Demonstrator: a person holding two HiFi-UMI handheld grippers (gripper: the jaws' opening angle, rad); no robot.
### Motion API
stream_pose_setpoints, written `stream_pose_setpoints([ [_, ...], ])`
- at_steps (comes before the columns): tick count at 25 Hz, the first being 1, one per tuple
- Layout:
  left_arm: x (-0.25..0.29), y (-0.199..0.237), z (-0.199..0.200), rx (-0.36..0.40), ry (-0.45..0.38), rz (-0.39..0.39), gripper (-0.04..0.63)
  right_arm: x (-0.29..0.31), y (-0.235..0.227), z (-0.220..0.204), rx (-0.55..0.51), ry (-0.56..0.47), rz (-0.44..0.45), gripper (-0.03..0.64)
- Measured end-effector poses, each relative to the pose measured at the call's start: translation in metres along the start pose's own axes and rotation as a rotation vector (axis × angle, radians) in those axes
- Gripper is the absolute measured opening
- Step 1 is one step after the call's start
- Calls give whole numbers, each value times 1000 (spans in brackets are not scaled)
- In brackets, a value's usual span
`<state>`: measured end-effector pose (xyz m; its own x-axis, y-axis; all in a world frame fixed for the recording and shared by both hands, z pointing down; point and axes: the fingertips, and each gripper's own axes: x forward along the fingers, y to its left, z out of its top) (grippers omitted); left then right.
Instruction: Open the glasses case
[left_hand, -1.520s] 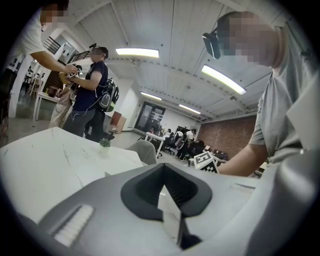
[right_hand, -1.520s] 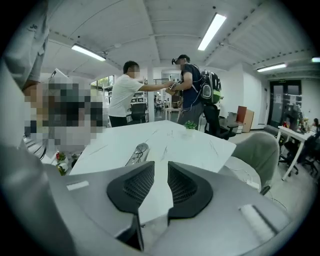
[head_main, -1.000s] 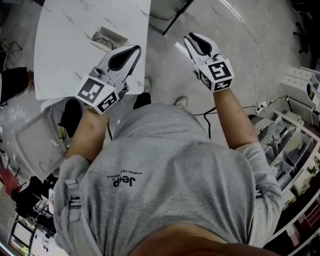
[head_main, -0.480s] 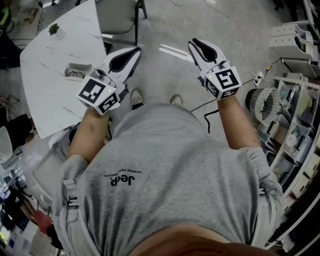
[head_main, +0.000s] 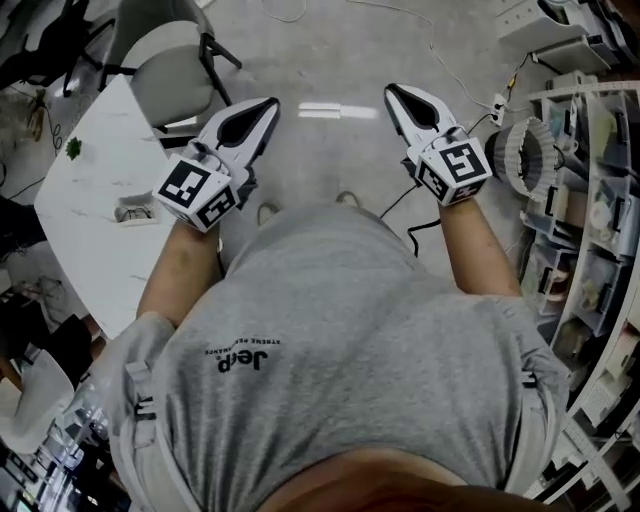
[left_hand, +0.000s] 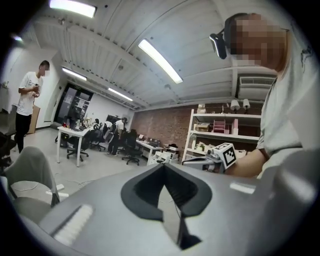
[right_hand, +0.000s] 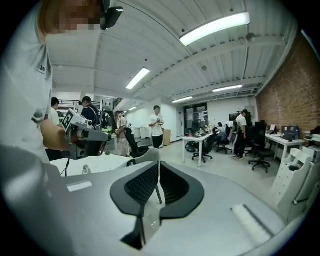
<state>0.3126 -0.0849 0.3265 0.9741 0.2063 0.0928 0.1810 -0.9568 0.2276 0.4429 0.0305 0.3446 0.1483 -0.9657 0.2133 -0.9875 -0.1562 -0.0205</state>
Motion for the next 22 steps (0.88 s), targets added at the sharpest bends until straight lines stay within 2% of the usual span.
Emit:
stream_pose_setpoints([
  [4, 32, -19, 3, 11, 15, -56, 49, -33, -30, -2, 51, -14, -60, 3],
  [9, 54, -36, 2, 23, 28, -95, 49, -55, -51, -10, 105, -22, -91, 3],
  [22, 63, -42, 5, 14, 10, -81, 49, -69, -64, -7, 112, -13, -77, 3],
])
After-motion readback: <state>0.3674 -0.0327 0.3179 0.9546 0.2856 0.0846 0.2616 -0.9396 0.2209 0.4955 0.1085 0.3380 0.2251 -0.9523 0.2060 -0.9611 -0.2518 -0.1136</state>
